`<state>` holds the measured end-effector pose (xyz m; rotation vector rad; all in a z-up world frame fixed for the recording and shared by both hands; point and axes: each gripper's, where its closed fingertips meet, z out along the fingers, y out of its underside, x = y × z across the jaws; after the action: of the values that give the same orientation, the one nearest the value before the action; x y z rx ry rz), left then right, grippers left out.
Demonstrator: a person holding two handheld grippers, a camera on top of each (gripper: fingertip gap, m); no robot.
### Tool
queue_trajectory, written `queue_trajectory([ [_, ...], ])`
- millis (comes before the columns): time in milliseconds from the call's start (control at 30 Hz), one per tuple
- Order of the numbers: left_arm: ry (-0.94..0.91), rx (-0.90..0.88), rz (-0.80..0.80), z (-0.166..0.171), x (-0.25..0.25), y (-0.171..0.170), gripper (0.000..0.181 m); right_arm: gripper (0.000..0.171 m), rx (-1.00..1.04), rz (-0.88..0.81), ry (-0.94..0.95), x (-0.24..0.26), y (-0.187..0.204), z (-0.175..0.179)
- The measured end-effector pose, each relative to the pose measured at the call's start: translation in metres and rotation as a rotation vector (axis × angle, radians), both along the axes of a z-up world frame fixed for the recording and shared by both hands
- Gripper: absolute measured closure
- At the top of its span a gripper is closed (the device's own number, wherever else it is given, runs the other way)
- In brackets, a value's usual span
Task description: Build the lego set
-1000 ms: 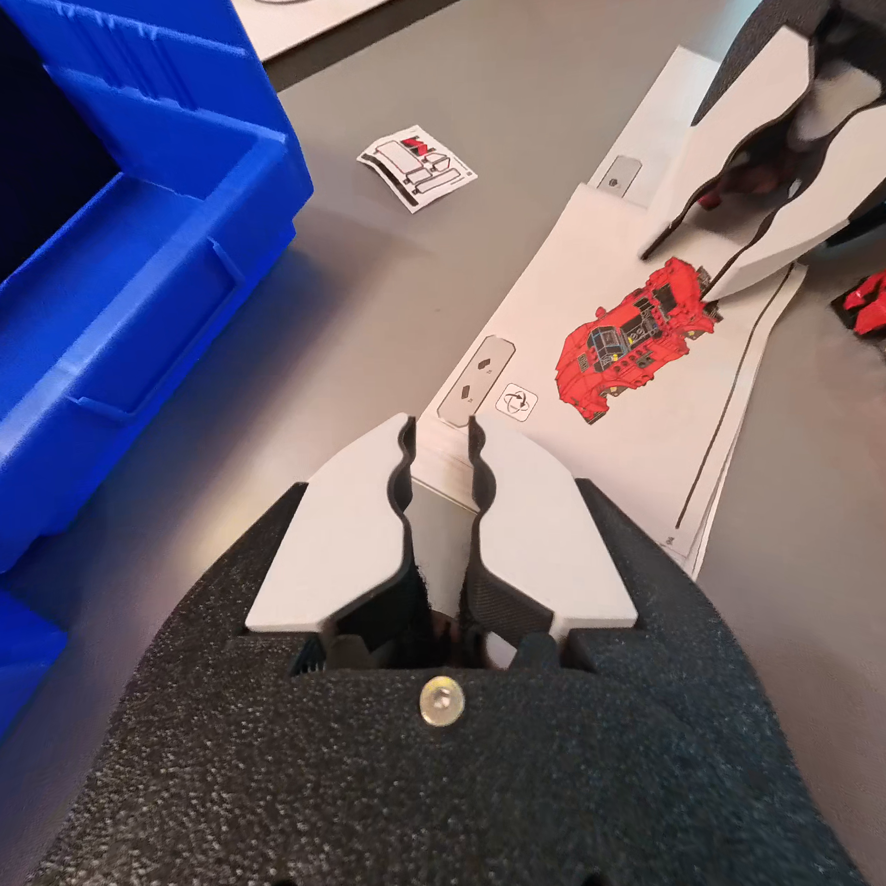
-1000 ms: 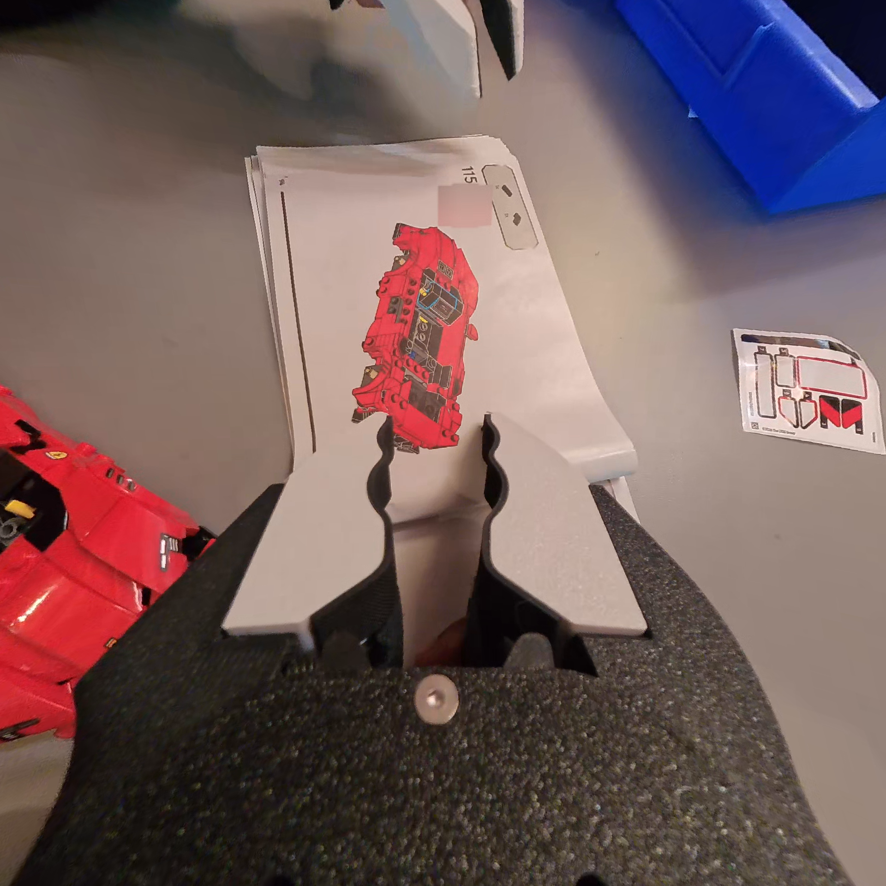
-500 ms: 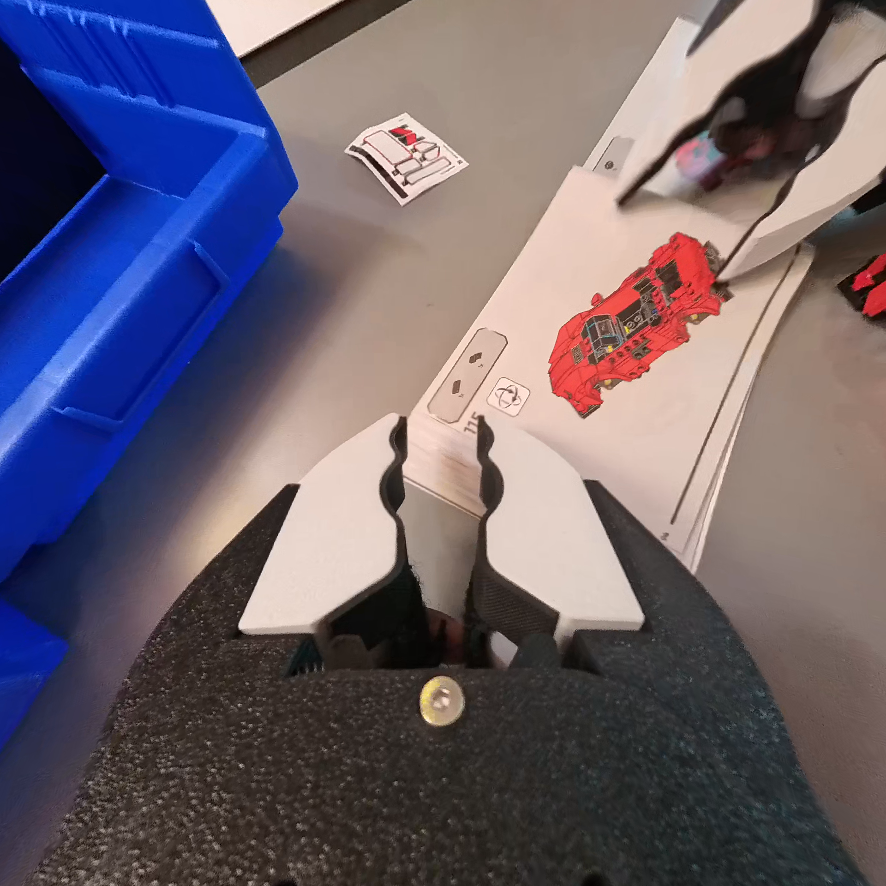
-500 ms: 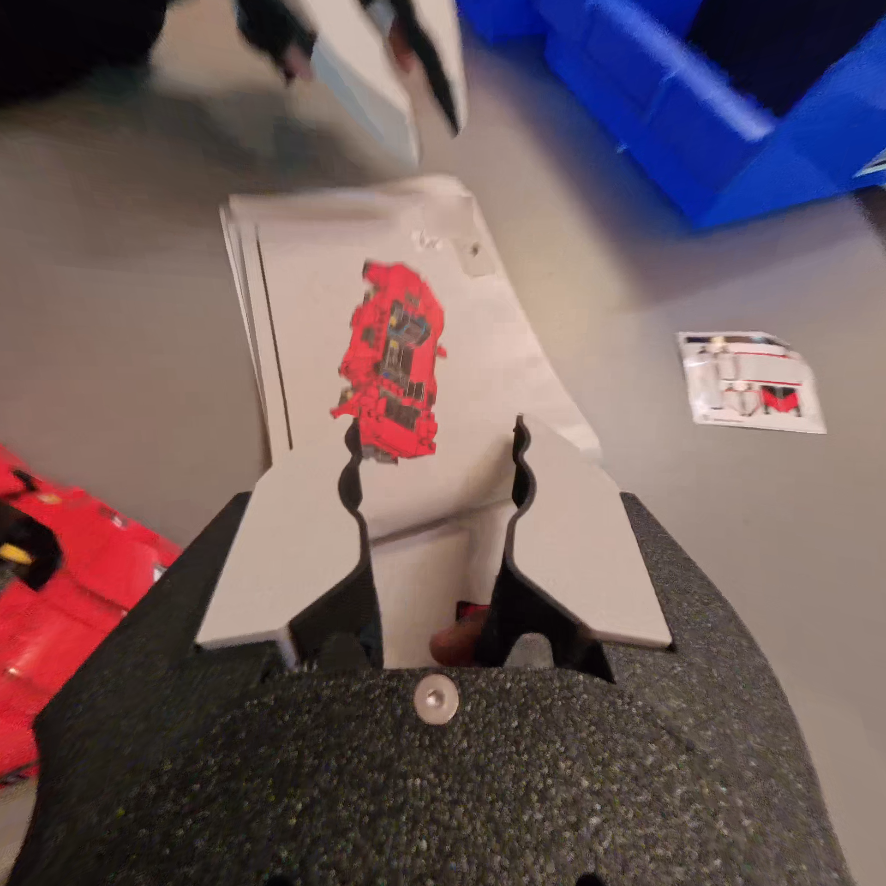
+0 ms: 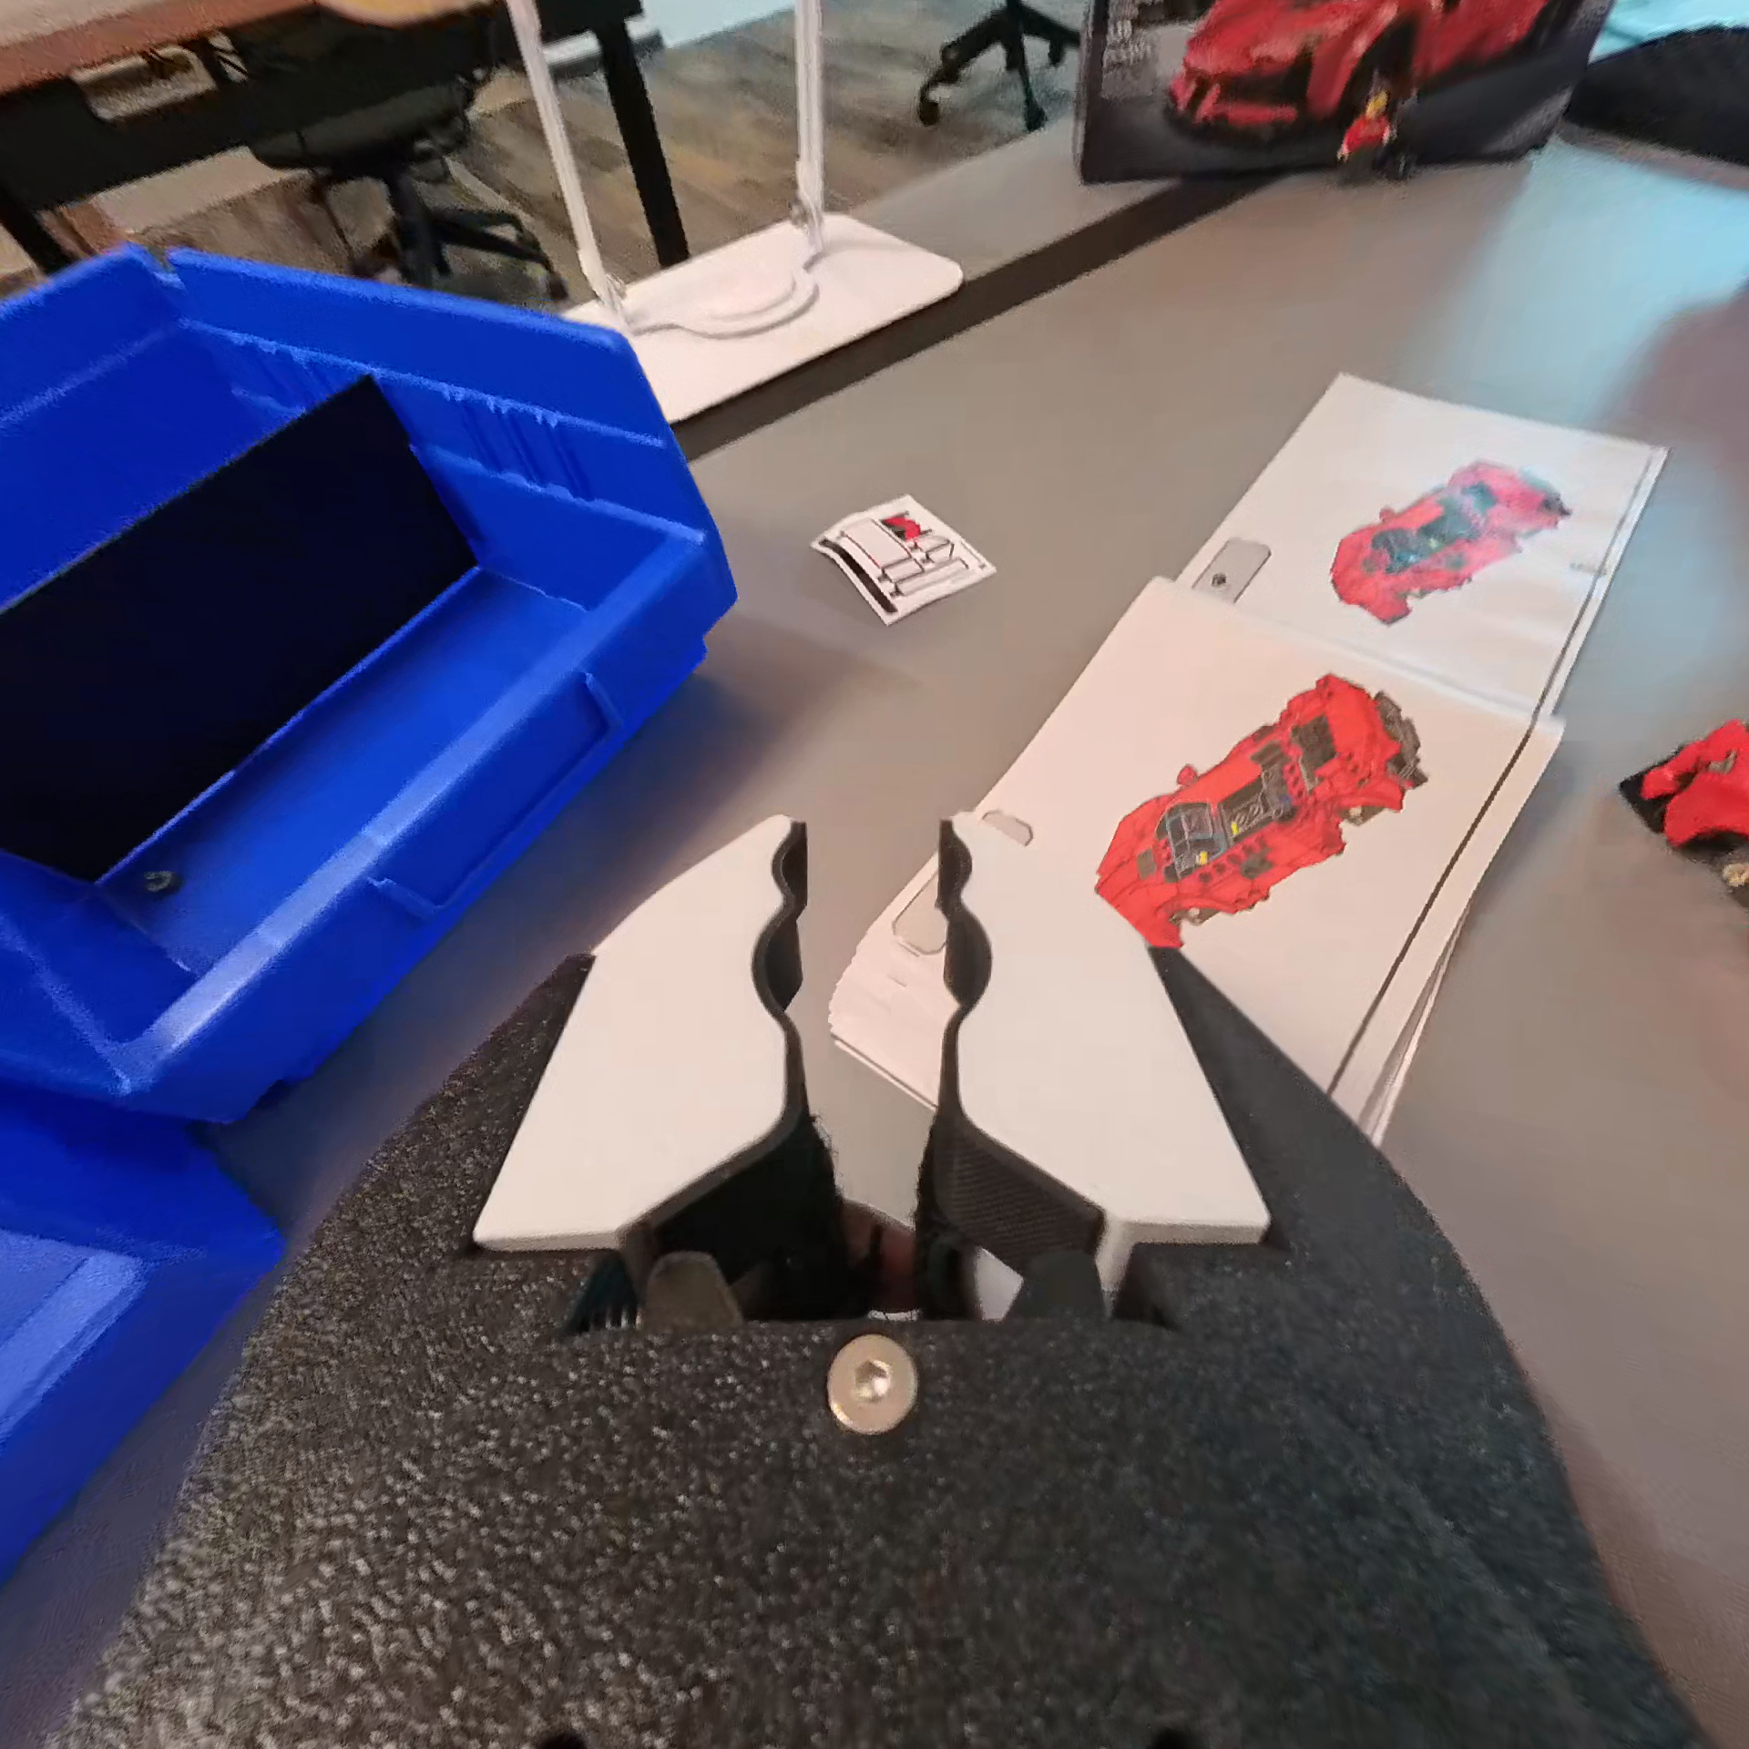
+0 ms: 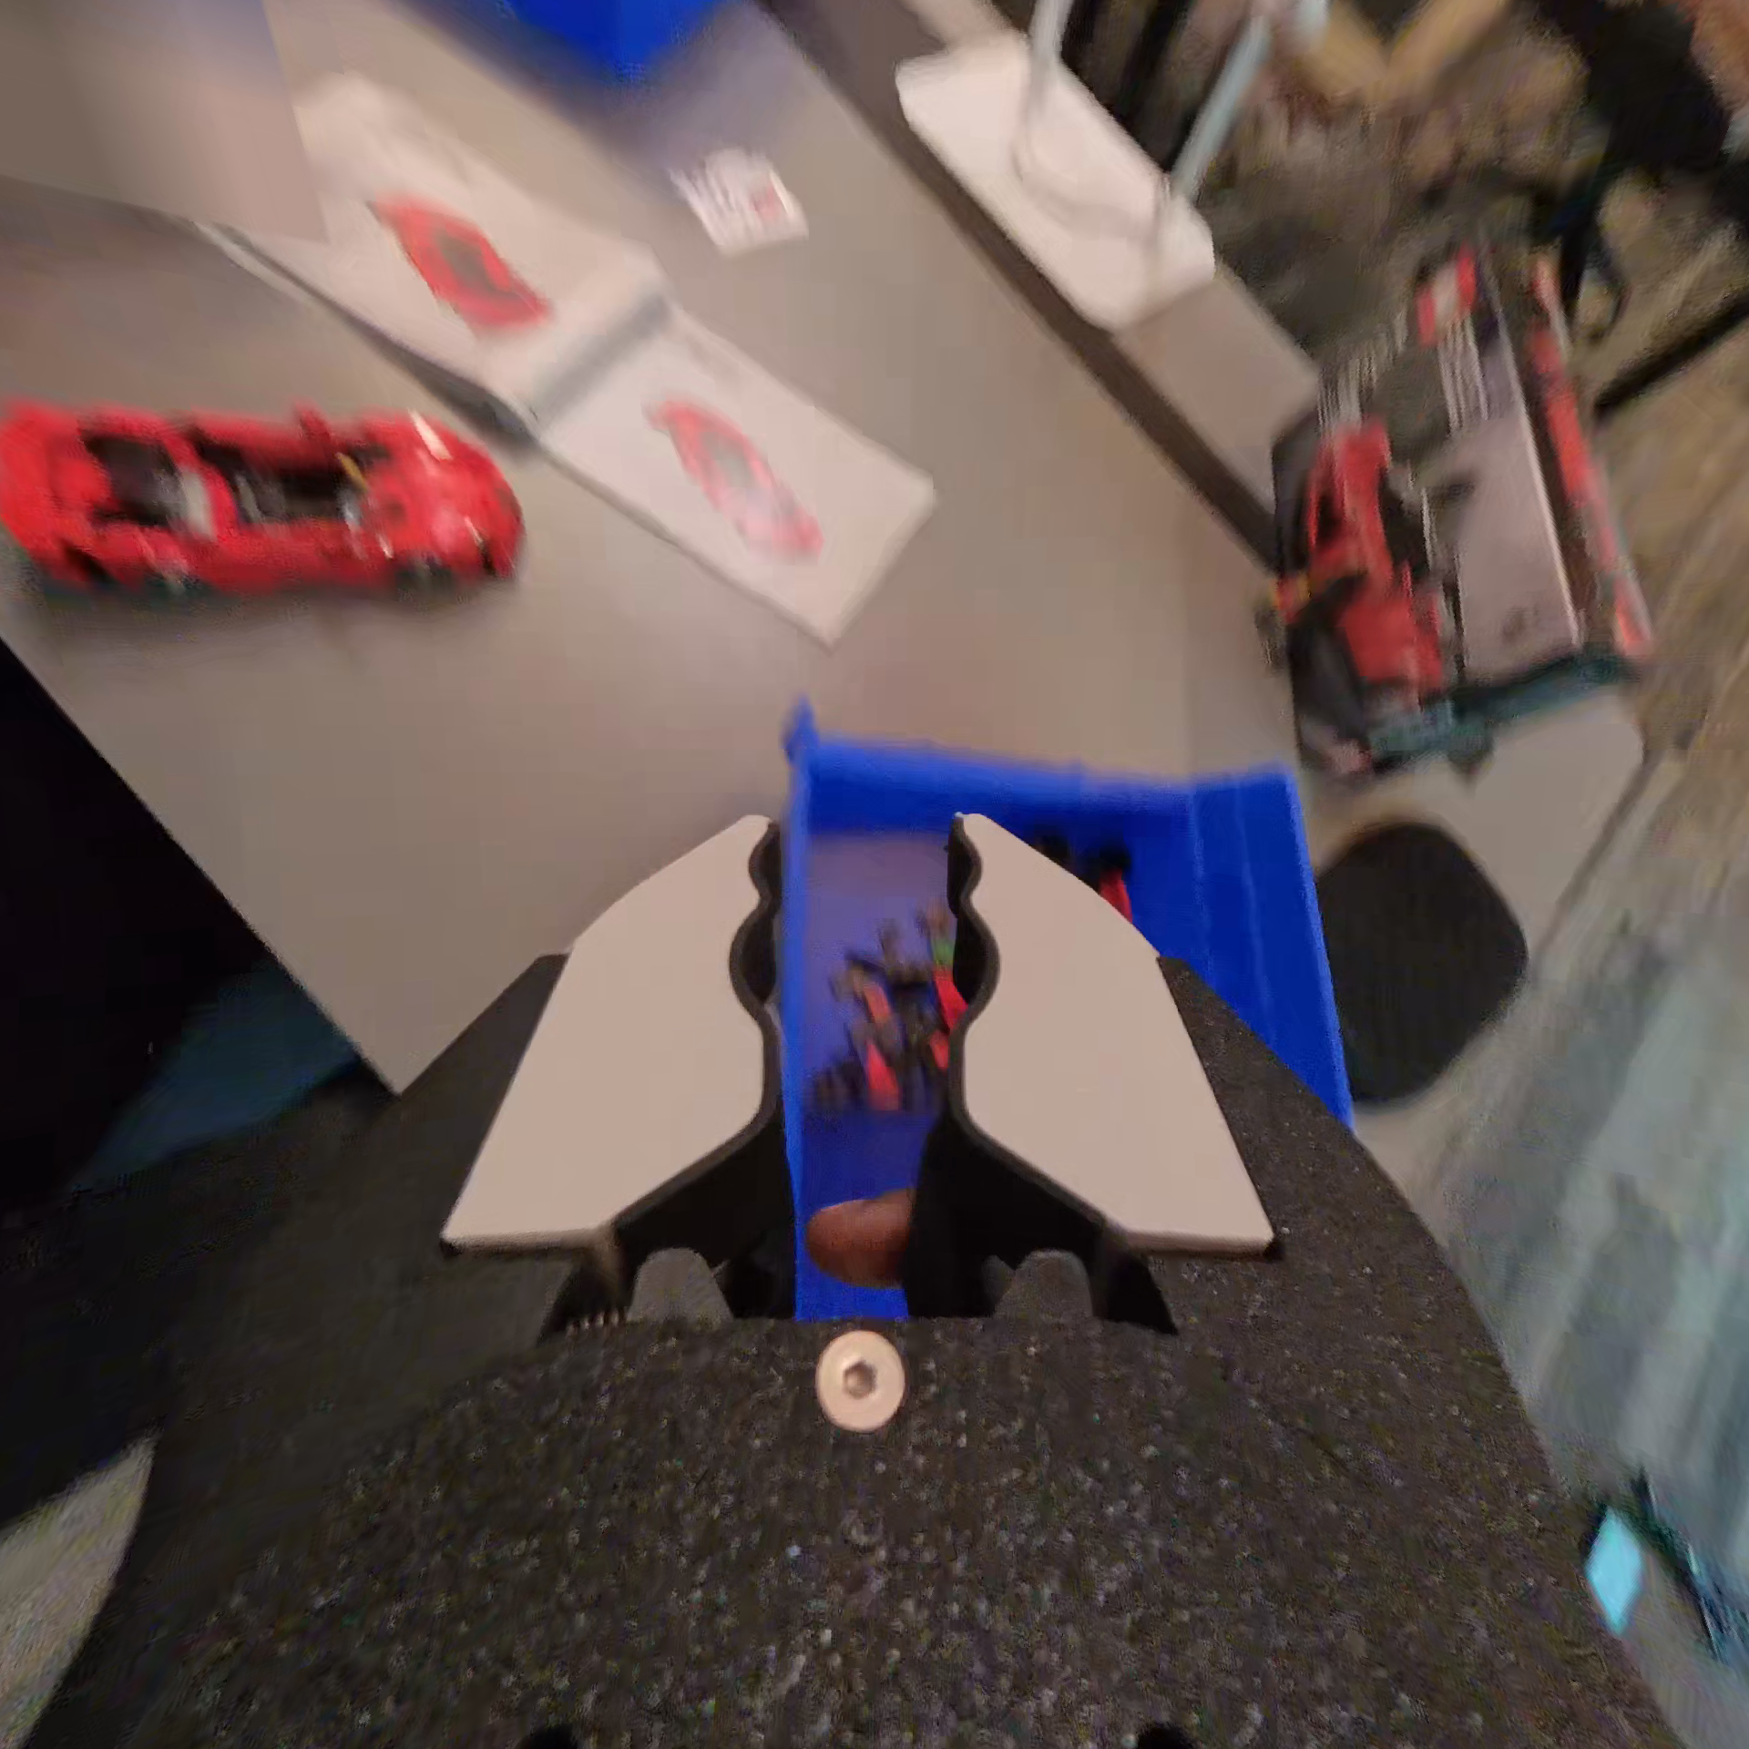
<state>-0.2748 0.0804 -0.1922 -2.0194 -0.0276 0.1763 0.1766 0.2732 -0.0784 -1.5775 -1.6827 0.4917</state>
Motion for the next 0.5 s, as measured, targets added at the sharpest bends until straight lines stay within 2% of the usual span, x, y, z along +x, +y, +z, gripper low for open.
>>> queue_trajectory([
  [100, 0.030, 0.027, 0.053, 0.010, 0.004, 0.001, 0.155, 0.137, -0.082, -0.063, -0.182, 0.071, 0.039, -0.031],
  [200, 0.049, 0.013, 0.104, 0.012, 0.006, 0.004, 0.155, 0.139, -0.178, -0.072, -0.352, 0.118, 0.055, -0.072],
  [333, 0.075, -0.006, 0.126, 0.021, 0.011, 0.016, 0.155, 0.142, -0.160, -0.100, -0.477, 0.155, 0.078, -0.109],
  [500, 0.122, -0.013, 0.132, 0.036, 0.019, 0.032, 0.155, 0.141, -0.211, -0.018, -0.565, 0.166, 0.081, -0.123],
])
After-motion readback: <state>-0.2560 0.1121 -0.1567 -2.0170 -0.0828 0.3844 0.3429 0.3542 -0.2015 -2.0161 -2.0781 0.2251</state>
